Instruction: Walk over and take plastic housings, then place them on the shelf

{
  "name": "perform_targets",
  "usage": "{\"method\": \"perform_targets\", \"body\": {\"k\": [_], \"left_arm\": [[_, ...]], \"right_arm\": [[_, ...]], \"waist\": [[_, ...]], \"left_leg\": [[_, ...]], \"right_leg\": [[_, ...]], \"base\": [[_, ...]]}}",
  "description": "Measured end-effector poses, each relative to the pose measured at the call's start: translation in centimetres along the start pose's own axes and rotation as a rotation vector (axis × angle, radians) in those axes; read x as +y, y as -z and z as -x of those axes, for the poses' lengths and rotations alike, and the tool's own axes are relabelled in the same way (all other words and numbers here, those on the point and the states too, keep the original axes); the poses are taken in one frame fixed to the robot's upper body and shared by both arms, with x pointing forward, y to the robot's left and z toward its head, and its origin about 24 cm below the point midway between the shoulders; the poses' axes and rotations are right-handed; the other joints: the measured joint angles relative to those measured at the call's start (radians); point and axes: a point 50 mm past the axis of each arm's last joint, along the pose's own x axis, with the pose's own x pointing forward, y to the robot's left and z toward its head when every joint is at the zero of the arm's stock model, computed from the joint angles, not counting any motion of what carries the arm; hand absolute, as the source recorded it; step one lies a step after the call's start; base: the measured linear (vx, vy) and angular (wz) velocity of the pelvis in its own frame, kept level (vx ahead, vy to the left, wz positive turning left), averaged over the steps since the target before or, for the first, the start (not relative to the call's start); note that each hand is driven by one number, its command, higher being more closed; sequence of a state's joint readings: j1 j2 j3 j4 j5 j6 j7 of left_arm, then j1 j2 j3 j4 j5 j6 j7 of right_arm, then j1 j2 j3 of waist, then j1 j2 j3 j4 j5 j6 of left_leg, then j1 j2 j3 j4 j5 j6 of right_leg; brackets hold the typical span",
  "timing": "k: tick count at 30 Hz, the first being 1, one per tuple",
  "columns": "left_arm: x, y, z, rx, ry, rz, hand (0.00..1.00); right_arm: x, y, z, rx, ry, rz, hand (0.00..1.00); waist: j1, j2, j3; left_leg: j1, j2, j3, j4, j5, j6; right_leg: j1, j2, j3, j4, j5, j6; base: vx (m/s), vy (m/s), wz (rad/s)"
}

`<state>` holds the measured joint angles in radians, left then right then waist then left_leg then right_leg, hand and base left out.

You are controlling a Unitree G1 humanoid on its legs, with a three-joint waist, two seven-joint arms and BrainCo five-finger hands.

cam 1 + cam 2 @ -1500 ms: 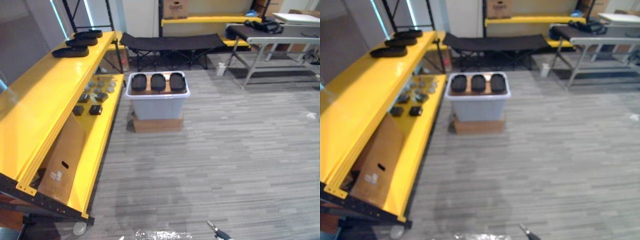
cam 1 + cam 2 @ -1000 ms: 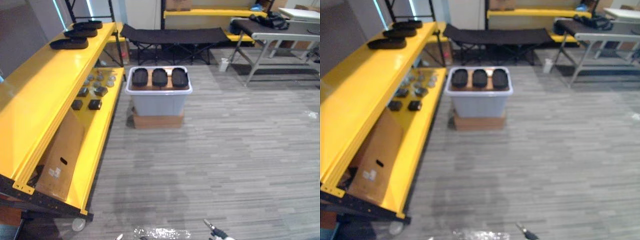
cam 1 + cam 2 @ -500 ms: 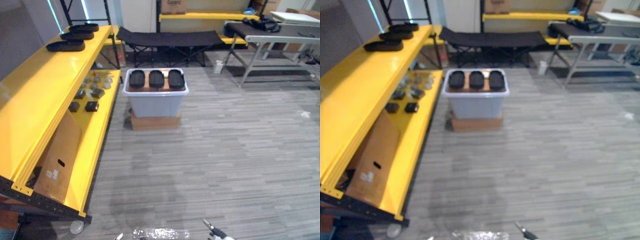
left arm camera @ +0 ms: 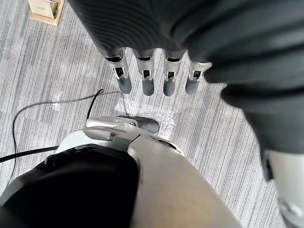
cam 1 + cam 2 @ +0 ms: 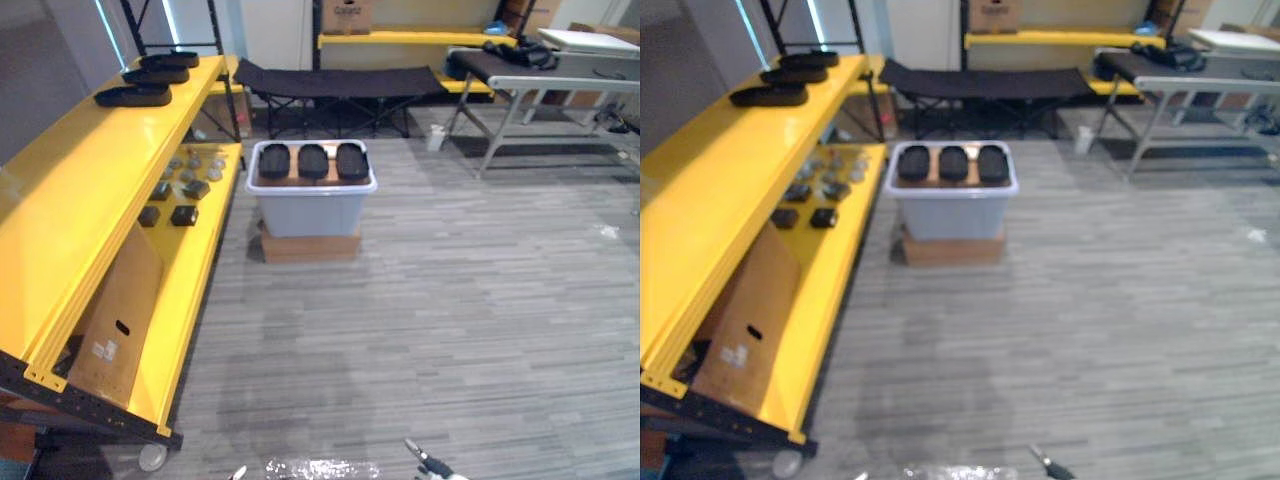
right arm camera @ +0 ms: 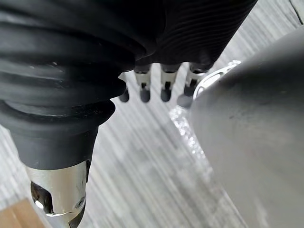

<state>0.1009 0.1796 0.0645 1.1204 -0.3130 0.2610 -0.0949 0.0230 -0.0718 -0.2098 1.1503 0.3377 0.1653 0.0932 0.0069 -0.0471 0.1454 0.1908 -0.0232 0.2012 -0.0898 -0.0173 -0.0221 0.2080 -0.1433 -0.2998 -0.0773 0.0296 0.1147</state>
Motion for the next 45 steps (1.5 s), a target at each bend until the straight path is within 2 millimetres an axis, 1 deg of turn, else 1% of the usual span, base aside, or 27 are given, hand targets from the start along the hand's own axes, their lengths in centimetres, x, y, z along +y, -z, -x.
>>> {"method": "perform_targets", "body": {"k": [20,36,38,39,40,41,42,43,44,45], "left_arm": [[0.1,-0.1,0.0,-0.027,-0.024,-0.006,0.00],[0.2,0.1,0.0,-0.027,-0.046,-0.004,0.00],[0.2,0.1,0.0,-0.027,-0.045,-0.004,0.00],[0.4,0.2,0.0,-0.026,-0.050,-0.006,0.00],[0.5,0.2,0.0,-0.024,-0.053,-0.007,0.00],[0.6,0.3,0.0,-0.022,-0.052,-0.010,0.00],[0.4,0.4,0.0,-0.019,-0.050,-0.015,0.00],[0.3,0.8,0.0,-0.004,-0.048,-0.039,0.00],[0.3,0.7,0.0,-0.005,-0.049,-0.040,0.00],[0.6,0.8,0.0,0.000,-0.055,-0.042,0.00]], "right_arm": [[0.0,0.0,0.0,-0.005,-0.008,0.018,0.00],[-0.1,0.1,0.0,-0.008,0.014,-0.019,0.00],[-0.3,0.1,0.0,-0.009,0.018,-0.032,0.00],[-0.4,0.0,0.0,-0.017,0.022,-0.043,0.00],[-0.5,0.0,0.1,-0.030,0.029,-0.052,0.00],[-1.2,-0.1,0.2,-0.050,0.051,-0.069,0.00],[-1.7,-0.2,0.3,-0.063,0.066,-0.081,0.00],[-2.0,-1.3,0.5,-0.113,0.068,-0.102,0.00],[-2.0,-1.9,0.5,-0.140,0.066,-0.113,0.00],[-1.8,-1.9,0.5,-0.147,0.060,-0.125,0.00]], "waist": [[0.000,-0.001,0.000],[0.000,-0.001,-0.001],[-0.002,-0.001,-0.001],[-0.003,-0.008,0.003],[-0.005,-0.008,0.002],[-0.009,-0.010,0.004],[-0.011,-0.003,0.007],[-0.009,0.004,0.013],[-0.011,0.017,0.033],[-0.013,0.007,0.037]], "left_leg": [[0.003,-0.005,0.001,0.000,-0.002,0.002],[0.003,-0.007,0.001,0.000,-0.002,0.003],[0.005,-0.014,0.001,0.000,-0.005,0.008],[0.006,-0.019,0.000,0.001,-0.017,0.019],[0.010,-0.026,0.002,0.001,-0.026,0.032],[0.020,-0.036,0.004,0.001,-0.039,0.052],[0.022,-0.034,0.004,0.001,-0.040,0.057],[0.036,-0.035,0.006,0.002,-0.048,0.072],[0.060,-0.032,0.006,0.007,-0.041,0.089],[0.074,-0.029,0.004,0.007,-0.043,0.091]], "right_leg": [[0.003,-0.005,0.000,0.000,0.001,0.001],[0.003,-0.006,0.002,0.000,0.001,0.001],[0.003,-0.014,0.002,0.002,-0.001,0.003],[-0.009,-0.025,0.000,0.035,-0.026,0.013],[-0.034,-0.042,0.000,0.092,-0.058,0.030],[-0.066,-0.075,0.002,0.198,-0.092,0.067],[-0.098,-0.086,0.004,0.282,-0.102,0.081],[-0.216,-0.121,0.029,0.522,-0.088,0.073],[-0.263,-0.138,0.037,0.634,-0.083,0.049],[-0.280,-0.137,0.049,0.674,-0.103,0.035]], "base": [[0.00,0.000,0.00],[0.00,0.000,0.00],[0.01,0.050,0.00],[0.02,0.084,0.07],[0.05,0.117,0.18],[0.05,0.117,0.20],[-0.02,0.217,0.10],[-0.08,0.221,0.01],[-0.13,0.238,0.03],[-0.12,0.156,0.19]]}}
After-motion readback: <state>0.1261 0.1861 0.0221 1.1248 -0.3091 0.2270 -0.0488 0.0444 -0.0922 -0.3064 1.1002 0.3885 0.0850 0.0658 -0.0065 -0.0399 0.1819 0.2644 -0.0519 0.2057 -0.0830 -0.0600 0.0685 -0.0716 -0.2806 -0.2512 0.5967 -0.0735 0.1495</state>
